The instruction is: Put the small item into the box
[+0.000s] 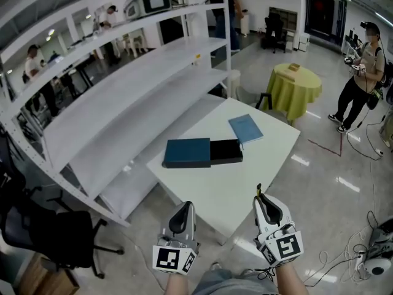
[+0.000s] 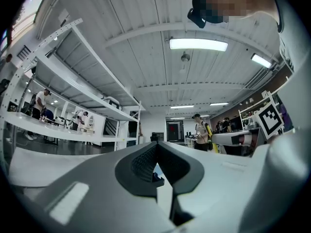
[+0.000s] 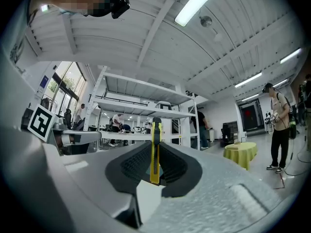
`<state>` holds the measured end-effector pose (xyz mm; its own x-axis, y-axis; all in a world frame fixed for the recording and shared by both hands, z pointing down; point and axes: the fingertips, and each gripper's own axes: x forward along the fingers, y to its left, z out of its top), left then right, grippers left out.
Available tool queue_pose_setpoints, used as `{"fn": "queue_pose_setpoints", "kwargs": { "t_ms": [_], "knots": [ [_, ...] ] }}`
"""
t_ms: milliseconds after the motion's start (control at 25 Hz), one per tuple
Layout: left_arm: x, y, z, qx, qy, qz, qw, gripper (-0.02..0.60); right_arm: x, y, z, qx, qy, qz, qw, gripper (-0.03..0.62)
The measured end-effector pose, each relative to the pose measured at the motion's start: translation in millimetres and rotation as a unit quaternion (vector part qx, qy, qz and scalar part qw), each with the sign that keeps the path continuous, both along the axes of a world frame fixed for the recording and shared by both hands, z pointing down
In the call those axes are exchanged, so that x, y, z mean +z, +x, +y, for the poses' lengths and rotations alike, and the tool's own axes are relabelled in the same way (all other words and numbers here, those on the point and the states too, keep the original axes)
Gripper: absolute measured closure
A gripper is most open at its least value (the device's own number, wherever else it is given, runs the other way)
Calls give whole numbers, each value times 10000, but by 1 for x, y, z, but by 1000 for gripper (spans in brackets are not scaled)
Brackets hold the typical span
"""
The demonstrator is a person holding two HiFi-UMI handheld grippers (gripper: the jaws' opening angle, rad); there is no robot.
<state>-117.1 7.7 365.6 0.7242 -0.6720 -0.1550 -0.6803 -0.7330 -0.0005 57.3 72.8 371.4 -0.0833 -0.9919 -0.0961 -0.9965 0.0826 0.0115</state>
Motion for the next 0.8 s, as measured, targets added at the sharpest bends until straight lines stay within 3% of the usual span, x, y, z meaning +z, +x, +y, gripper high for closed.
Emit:
{"fn": "queue_pose_setpoints", "kwargs": {
  "t_ms": [800],
  "knots": [
    [18,5,-50,383,-185,-4,9991,569,18,2,-38,352,-210,-75,9991,540]
  ]
}}
